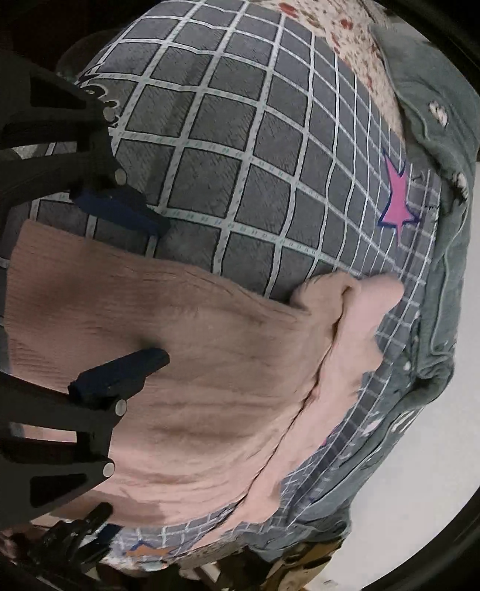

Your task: Fold small clothes

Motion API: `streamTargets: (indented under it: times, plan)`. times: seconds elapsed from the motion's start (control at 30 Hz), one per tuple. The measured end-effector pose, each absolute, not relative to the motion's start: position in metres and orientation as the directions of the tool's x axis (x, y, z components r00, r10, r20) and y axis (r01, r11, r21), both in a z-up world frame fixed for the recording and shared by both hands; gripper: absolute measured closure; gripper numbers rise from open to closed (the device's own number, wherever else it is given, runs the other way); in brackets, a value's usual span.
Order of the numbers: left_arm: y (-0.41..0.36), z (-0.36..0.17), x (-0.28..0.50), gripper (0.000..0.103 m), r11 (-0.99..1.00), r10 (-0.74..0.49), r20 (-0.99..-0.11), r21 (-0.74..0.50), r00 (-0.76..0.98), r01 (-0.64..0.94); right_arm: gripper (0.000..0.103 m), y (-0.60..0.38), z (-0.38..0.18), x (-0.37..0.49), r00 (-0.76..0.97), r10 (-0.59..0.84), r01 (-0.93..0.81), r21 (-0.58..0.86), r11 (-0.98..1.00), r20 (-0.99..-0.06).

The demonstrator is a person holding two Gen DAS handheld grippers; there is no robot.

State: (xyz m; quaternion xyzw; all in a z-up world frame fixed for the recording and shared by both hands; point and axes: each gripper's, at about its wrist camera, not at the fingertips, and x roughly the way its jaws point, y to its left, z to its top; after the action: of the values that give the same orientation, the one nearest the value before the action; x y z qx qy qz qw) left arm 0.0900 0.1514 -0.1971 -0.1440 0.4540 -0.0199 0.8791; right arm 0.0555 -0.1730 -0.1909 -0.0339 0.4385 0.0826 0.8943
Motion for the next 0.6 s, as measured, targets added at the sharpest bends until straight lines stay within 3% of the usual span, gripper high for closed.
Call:
streamTargets:
  times: [0.03, 0.07, 0.1, 0.13, 0.33, 0.6]
  plan:
    - [0.151, -0.197, 0.089, 0.053, 0.956, -0.173, -0.786, -0.28, 0.594, -0.092, 0.058, -0.172, -0.193, 0.057, 0.6, 0.121, -0.177, 0.016, 0.984, -0.791]
    - [0.15, -0.196, 0.087, 0.074, 0.953, -0.189, -0.784, -0.292, 0.592, -0.082, 0.062, -0.172, -0.194, 0.057, 0.599, 0.127, -0.175, 0.026, 0.984, -0.79]
    - [0.149, -0.195, 0.086, 0.089, 0.949, -0.214, -0.787, -0.307, 0.579, -0.066, 0.078, -0.172, -0.195, 0.057, 0.597, 0.145, -0.178, 0.046, 0.983, -0.789]
    - [0.149, -0.194, 0.085, 0.09, 0.947, -0.23, -0.786, -0.317, 0.574, -0.055, 0.097, -0.171, -0.195, 0.056, 0.589, 0.163, -0.186, 0.063, 0.981, -0.792]
    - [0.151, -0.176, 0.059, 0.091, 0.958, -0.232, -0.765, -0.287, 0.601, 0.004, 0.098, -0.178, -0.175, 0.04, 0.625, 0.206, -0.201, 0.099, 0.974, -0.753]
    - [0.164, -0.188, 0.04, 0.091, 0.956, -0.2, -0.797, -0.287, 0.57, -0.066, 0.097, -0.184, -0.178, 0.029, 0.602, 0.207, -0.218, 0.091, 0.972, -0.771]
